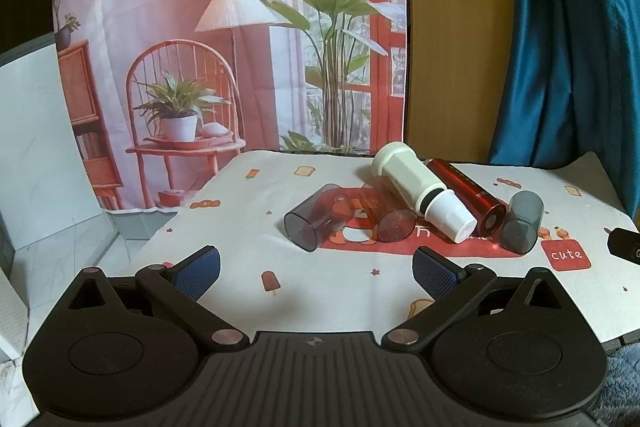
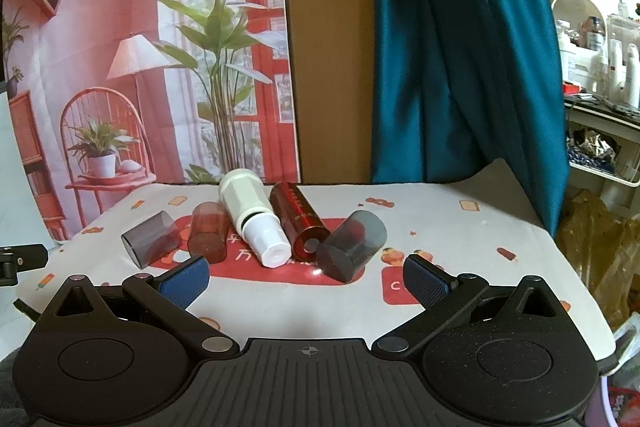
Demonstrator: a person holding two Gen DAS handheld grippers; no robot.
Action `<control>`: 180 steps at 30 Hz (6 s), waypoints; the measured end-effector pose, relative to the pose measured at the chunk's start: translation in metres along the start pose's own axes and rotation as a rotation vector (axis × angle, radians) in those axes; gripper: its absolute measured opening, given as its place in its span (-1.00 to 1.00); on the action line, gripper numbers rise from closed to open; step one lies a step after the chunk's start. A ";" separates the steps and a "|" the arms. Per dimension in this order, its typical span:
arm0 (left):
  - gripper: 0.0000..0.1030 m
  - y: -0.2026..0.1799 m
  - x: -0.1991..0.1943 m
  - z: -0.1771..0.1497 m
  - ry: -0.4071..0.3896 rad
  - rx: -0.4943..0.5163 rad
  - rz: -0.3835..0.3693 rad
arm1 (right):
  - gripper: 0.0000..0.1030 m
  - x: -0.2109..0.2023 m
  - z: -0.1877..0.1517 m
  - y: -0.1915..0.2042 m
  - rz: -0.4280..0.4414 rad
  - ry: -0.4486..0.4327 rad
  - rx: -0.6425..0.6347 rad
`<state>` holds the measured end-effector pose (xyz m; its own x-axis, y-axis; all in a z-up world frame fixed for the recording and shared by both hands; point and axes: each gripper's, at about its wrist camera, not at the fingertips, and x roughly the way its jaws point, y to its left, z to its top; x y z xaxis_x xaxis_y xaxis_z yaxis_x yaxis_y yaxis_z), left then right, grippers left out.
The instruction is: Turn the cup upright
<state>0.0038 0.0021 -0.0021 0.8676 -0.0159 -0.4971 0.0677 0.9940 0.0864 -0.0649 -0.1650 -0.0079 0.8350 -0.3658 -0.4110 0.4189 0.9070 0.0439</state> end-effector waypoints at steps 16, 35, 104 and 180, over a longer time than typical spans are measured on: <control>1.00 -0.001 0.001 0.000 0.001 -0.004 0.003 | 0.99 0.001 -0.002 -0.002 0.000 0.001 0.001; 1.00 0.000 0.001 -0.001 0.002 -0.004 0.004 | 1.00 0.002 -0.003 -0.002 -0.001 0.003 0.002; 1.00 0.007 0.113 0.013 0.089 -0.090 0.014 | 0.78 0.146 0.025 0.019 0.094 0.081 -0.180; 1.00 0.070 0.173 -0.044 0.276 -0.397 0.037 | -0.09 0.232 -0.015 0.131 0.485 0.548 0.083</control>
<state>0.1366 0.0735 -0.1199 0.6993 -0.0036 -0.7148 -0.2007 0.9588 -0.2011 0.1780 -0.1281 -0.1115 0.6443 0.2496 -0.7229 0.0915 0.9133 0.3968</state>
